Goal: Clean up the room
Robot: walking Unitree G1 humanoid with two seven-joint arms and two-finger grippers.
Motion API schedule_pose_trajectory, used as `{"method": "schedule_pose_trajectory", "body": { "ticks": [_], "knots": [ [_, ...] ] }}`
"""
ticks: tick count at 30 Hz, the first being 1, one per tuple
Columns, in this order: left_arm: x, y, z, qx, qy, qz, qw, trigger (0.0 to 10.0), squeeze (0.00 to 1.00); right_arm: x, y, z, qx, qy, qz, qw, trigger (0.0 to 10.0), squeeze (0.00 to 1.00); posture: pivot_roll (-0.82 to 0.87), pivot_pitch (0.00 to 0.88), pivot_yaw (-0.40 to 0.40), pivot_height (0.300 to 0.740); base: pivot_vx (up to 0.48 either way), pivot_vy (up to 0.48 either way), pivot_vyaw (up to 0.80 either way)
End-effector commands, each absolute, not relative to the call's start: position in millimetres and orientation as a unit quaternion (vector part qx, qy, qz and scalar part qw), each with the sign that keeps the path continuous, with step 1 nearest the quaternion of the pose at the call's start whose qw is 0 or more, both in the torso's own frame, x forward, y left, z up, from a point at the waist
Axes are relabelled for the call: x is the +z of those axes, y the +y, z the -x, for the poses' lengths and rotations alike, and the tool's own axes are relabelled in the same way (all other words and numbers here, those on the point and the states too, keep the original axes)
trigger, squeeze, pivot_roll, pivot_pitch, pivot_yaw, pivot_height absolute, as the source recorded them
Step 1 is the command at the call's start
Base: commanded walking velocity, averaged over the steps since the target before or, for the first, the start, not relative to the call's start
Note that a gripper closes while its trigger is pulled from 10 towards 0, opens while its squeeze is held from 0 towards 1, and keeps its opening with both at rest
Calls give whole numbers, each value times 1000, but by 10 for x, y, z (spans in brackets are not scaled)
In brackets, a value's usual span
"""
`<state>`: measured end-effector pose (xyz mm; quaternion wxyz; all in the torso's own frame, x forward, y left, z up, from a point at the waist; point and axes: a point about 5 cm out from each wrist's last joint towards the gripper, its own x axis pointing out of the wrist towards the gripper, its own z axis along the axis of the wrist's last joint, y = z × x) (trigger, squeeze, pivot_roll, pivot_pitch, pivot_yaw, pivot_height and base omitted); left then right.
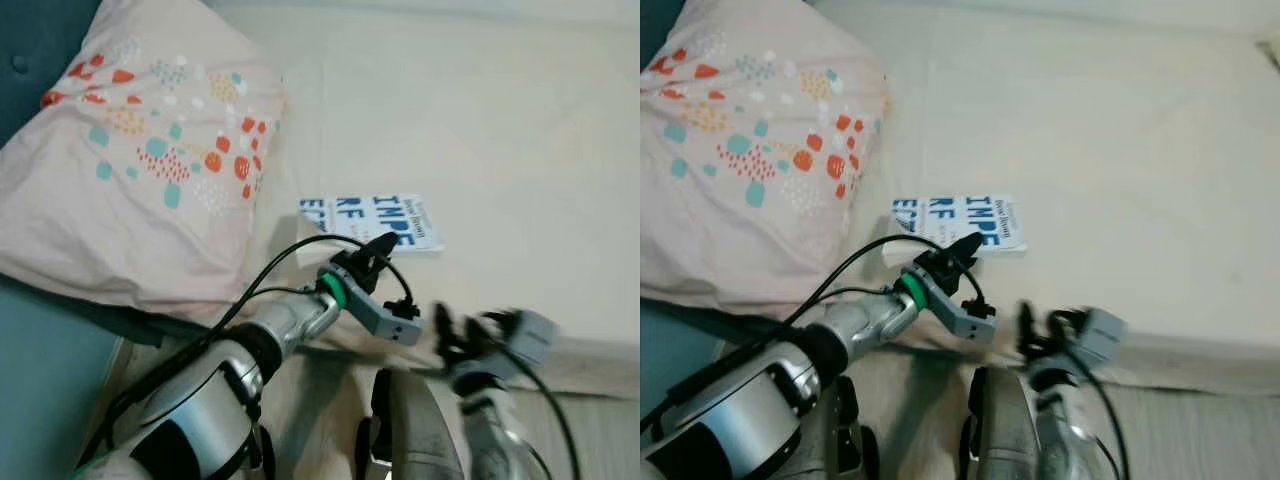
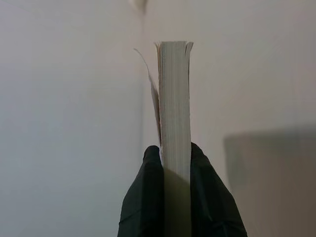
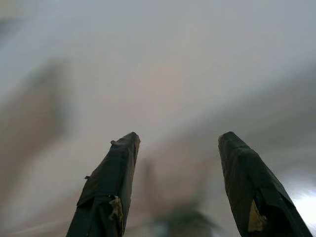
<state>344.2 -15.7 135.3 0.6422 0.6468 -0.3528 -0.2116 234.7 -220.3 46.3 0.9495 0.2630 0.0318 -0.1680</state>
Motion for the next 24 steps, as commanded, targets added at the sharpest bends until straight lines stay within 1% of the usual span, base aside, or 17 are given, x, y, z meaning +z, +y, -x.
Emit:
{"method": "schedule_pose_trajectory", "body": {
  "ticks": [1,6,7,11,12,14,15,17,18,19,21,22,23,24],
  "knots": [
    [1301,-170,-3438,-216,-339,-661,634,10000,0,476,-2264,-2231,-188,29,-263,946,10000,0,-172,326,94,606,0,0,0],
    [1271,-122,-3469,-214,-320,-675,629,10000,0,552,-2275,-2156,-188,21,-256,948,10000,0,-182,343,96,606,0,0,0],
    [1258,-51,-3507,-210,-301,-683,631,10000,0,603,-2226,-2117,-173,20,-251,952,10000,0,-183,365,93,606,0,0,0],
    [1249,40,-3552,-203,-279,-689,637,10000,0,646,-2153,-2089,-155,19,-248,956,10000,0,-180,374,92,606,0,0,0],
    [1248,143,-3597,-192,-262,-696,640,10000,0,676,-2074,-2092,-142,21,-254,957,10000,0,-170,395,89,606,0,0,0],
    [1249,181,-3613,-188,-258,-699,640,10000,0,685,-2045,-2096,-138,22,-256,957,10000,0,-170,395,89,606,0,0,0],
    [1246,219,-3627,-184,-252,-702,641,10000,63,691,-2017,-2099,-134,22,-258,957,10000,0,-168,401,88,606,0,0,0],
    [1247,248,-3638,-180,-248,-705,640,10000,63,702,-1993,-2096,-130,23,-260,957,10000,0,-167,404,88,606,0,0,0],
    [1251,292,-3659,-173,-239,-707,642,10000,145,708,-1969,-2091,-128,24,-261,956,10000,0,-165,409,87,606,0,0,0],
    [1260,366,-3692,-162,-225,-711,646,10000,278,717,-1931,-2074,-124,29,-264,956,10000,0,-161,412,88,606,0,0,0],
    [1263,394,-3704,-160,-220,-712,648,10000,278,720,-1917,-2065,-123,32,-266,956,10000,0,-161,412,88,606,0,0,0],
    [1255,417,-3706,-161,-217,-715,645,10000,604,715,-1910,-2055,-122,34,-267,955,10000,0,-159,413,89,606,0,0,0],
    [1248,431,-3707,-162,-216,-716,643,10000,604,714,-1906,-2048,-122,36,-267,955,10000,0,-159,413,89,606,0,0,0],
    [1237,440,-3703,-165,-215,-716,643,10000,1000,709,-1905,-2045,-122,38,-268,955,10000,0,-150,410,92,606,0,0,0]
  ]
}}
